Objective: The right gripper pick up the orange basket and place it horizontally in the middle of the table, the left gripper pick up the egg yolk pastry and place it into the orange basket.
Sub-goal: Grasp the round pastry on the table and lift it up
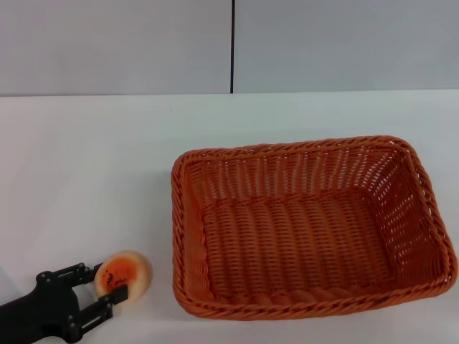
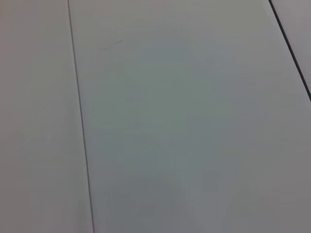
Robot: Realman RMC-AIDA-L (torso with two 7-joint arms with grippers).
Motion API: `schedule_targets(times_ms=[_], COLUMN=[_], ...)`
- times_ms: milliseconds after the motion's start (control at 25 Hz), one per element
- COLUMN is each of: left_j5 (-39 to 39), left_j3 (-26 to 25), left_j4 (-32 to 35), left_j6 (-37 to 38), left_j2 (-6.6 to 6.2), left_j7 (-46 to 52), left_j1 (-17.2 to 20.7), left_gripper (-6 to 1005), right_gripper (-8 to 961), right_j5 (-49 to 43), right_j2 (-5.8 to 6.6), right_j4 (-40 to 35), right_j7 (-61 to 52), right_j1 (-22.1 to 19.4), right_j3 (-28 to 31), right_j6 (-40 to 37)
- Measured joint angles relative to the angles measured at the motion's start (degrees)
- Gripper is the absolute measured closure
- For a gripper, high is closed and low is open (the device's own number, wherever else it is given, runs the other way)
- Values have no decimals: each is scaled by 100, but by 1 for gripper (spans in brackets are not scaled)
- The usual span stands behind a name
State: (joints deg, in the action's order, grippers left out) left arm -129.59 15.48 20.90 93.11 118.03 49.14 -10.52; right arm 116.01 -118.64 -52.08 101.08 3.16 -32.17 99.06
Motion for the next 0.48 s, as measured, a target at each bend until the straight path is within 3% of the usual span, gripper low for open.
schedule_targets(times_ms=[160,480], left_j5=[31,45], left_j3=[-22,-68], left_j4=[4,18], left_j6=[45,72], left_j2=[1,1], left_j7=[0,0], left_j1=[12,24], left_gripper=[538,676], right_gripper=[343,343], right_j5=[0,1], right_j2=[3,1], right_j4=[5,6], right_j7=[0,2], right_j1=[0,0], right_j3=[1,1], right_j6=[7,8])
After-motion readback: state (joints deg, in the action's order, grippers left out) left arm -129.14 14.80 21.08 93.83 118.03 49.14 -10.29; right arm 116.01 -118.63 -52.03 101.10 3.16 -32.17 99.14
